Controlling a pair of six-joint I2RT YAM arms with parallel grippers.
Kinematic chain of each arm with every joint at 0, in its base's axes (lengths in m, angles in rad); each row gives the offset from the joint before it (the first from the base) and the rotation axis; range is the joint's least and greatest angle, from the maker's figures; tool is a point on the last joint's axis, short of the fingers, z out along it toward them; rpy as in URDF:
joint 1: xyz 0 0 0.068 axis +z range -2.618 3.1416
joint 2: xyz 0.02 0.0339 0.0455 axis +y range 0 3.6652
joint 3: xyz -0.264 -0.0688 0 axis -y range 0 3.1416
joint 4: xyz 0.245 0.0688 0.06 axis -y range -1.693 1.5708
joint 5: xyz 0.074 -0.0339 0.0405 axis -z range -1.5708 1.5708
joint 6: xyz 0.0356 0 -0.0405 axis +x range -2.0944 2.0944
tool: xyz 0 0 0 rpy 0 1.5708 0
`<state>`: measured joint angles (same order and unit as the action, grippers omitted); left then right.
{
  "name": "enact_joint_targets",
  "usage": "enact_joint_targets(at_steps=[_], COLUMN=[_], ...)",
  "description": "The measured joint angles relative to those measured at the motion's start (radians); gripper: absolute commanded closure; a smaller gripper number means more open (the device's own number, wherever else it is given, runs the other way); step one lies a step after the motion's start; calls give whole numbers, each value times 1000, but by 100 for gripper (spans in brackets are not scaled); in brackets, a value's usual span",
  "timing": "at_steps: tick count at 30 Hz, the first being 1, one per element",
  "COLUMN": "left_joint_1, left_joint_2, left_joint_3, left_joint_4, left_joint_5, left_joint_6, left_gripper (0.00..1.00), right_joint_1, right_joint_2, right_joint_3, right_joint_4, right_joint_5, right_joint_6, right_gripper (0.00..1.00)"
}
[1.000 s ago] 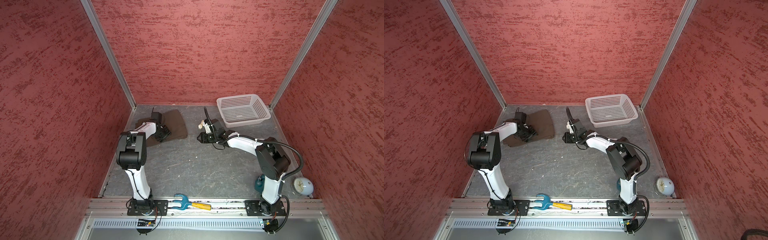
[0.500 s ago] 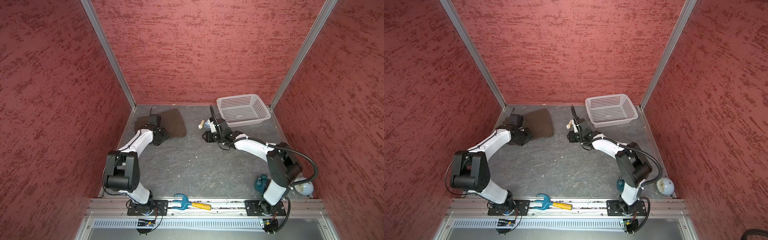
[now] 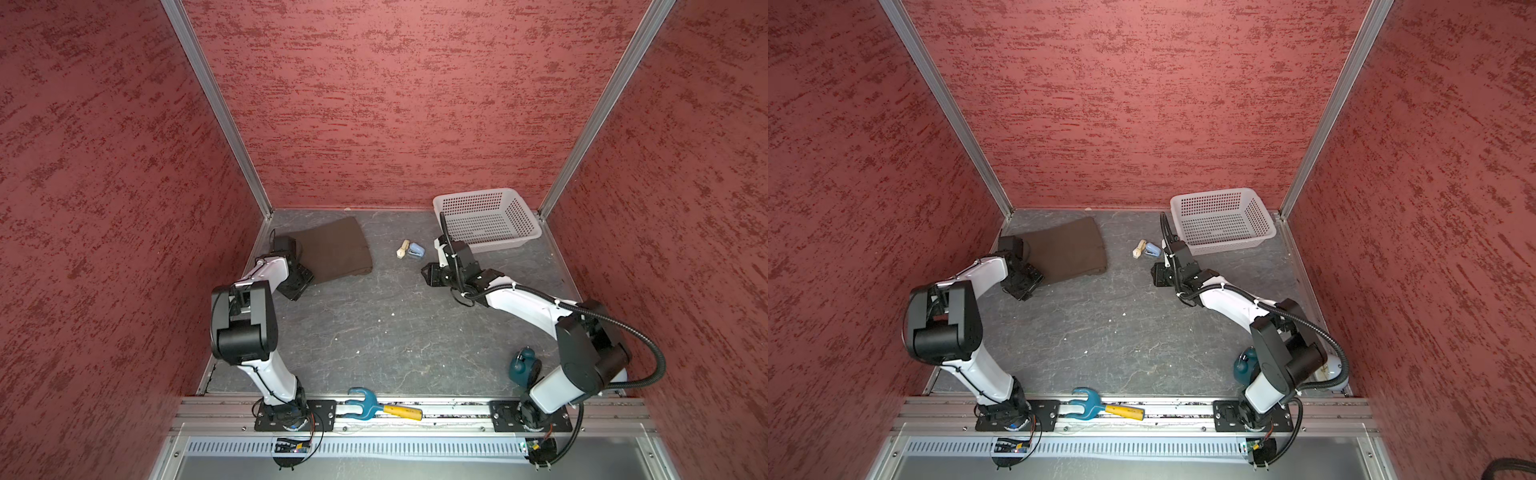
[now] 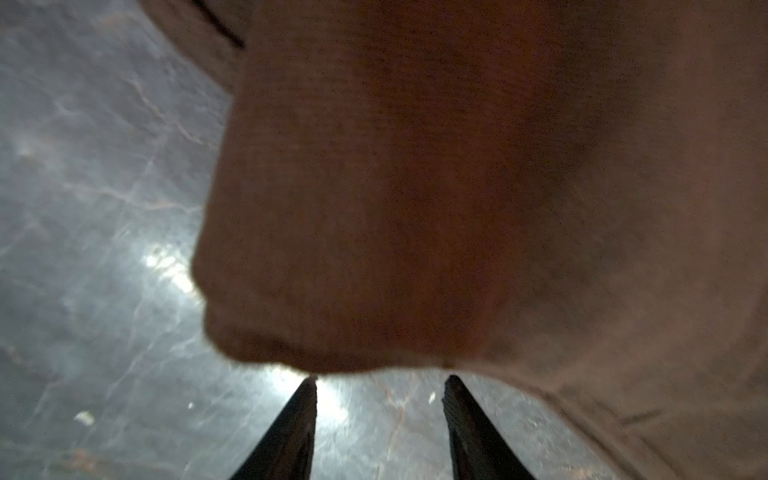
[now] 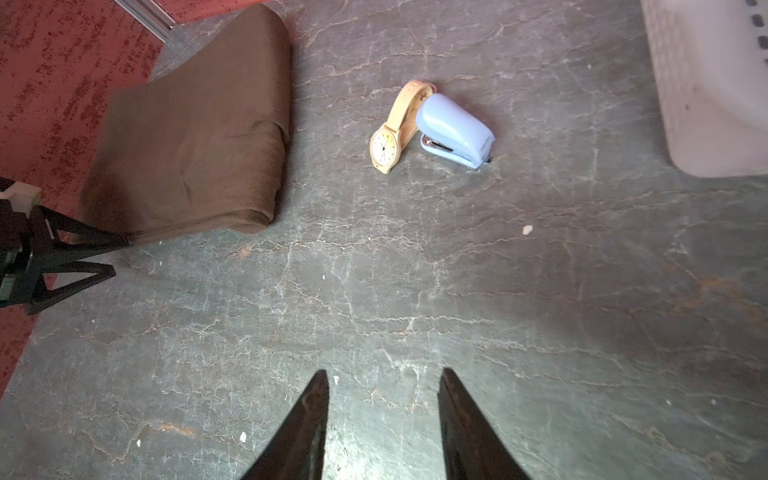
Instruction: Fold and stack the trousers
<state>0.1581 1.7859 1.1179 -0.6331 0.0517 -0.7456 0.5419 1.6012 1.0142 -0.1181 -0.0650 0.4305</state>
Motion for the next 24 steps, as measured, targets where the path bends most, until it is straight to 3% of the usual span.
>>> enact_joint_targets(at_steps=[12, 24], left_joint_1=[11, 30], left_joint_2=[181, 273], left_joint_3=[210, 358], left_joint_4=[47, 119], left_joint_5=[6, -9], left_joint_6=[-50, -78], left_gripper=[49, 47], right_joint_1=[-9, -23], right_joint_2=[5, 65], right_joint_3=[6, 65], right_joint_4=[-27, -76], right_joint_5=[41, 45], right_joint_6=[17, 12], right_gripper=[55, 56])
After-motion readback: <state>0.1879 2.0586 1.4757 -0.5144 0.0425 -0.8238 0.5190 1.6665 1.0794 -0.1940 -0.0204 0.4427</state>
